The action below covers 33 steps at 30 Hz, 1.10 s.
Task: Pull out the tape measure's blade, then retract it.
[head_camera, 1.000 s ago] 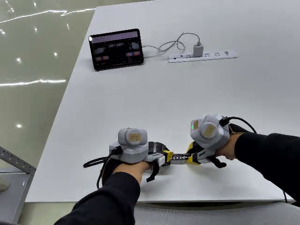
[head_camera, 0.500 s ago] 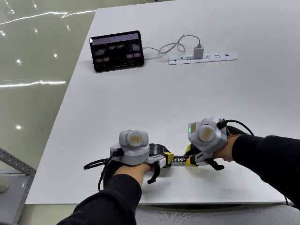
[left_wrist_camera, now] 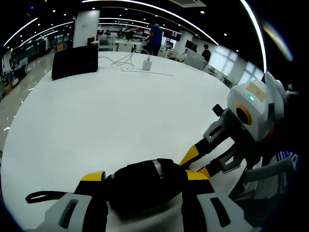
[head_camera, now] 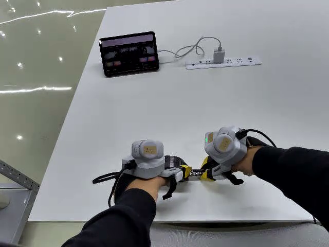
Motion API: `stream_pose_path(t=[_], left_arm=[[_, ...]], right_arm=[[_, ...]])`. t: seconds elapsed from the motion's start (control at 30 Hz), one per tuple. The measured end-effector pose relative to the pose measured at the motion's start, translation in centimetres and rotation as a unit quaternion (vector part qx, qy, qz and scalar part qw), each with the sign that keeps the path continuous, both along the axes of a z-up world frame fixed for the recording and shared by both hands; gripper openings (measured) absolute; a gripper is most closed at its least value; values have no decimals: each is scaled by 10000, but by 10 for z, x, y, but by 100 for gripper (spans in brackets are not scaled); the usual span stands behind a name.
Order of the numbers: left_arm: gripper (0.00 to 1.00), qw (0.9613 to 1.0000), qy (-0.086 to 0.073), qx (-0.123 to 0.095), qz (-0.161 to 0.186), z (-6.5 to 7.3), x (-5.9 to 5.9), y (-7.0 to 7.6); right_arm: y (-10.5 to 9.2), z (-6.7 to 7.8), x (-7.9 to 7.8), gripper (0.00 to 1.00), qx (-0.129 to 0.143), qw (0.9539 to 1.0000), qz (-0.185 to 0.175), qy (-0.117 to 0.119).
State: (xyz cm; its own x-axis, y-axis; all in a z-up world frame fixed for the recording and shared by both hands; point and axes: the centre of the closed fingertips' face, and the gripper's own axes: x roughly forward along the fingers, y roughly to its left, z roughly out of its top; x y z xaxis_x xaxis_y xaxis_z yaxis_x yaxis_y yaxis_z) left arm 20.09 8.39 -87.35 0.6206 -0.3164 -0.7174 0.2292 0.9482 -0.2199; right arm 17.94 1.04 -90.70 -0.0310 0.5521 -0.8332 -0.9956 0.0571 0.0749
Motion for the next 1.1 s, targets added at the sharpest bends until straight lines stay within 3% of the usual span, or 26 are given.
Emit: stream_pose_path(t=[1.1], left_arm=[[57,10000,-15,-54,7,0,-1,0]], right_arm=[[23,0,-2,11,82,9999,113,23]])
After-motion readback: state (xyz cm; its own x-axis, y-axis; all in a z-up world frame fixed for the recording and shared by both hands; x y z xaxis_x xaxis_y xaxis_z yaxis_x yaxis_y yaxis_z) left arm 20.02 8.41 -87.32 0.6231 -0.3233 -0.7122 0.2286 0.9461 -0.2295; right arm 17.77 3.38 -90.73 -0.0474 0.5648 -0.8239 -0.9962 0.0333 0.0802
